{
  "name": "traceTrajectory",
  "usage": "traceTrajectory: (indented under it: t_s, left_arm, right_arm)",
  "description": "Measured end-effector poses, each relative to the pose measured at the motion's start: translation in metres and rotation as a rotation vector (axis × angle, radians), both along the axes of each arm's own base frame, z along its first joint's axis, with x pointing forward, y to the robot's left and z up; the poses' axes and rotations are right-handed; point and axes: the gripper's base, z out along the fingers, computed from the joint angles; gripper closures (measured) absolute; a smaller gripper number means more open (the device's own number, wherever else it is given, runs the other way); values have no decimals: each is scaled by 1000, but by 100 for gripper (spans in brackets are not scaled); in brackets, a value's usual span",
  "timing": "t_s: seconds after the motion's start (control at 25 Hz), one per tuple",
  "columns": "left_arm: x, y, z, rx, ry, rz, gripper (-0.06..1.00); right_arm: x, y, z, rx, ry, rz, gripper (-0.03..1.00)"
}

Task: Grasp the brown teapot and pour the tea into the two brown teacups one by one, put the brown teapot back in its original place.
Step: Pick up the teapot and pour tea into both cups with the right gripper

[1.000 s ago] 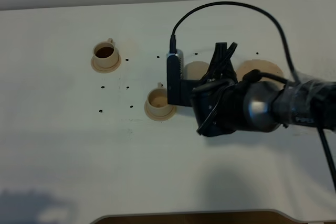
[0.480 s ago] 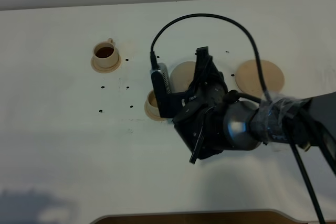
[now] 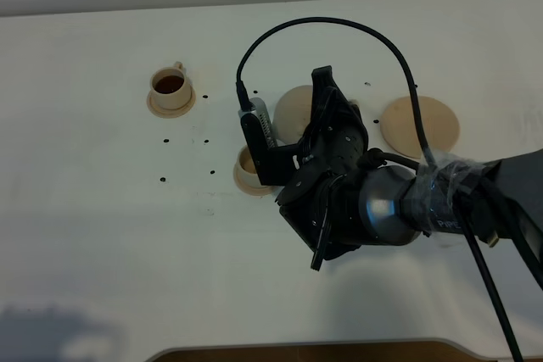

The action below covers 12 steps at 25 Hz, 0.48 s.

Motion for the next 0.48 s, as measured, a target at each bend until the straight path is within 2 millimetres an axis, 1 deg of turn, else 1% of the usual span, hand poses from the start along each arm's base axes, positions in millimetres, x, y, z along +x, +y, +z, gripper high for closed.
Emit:
traceTrajectory:
  t_s: [0.24, 0.36, 0.48]
  left_arm:
    - [0, 0, 0, 0, 0, 0, 46]
    - [0, 0, 0, 0, 0, 0, 46]
    - [0, 0, 0, 0, 0, 0, 46]
  right_arm:
    - [-4, 8, 2, -59, -41, 52, 85]
    - [-4, 8, -7, -93, -33, 61, 85]
    - [-4, 9, -10, -120, -38, 64, 85]
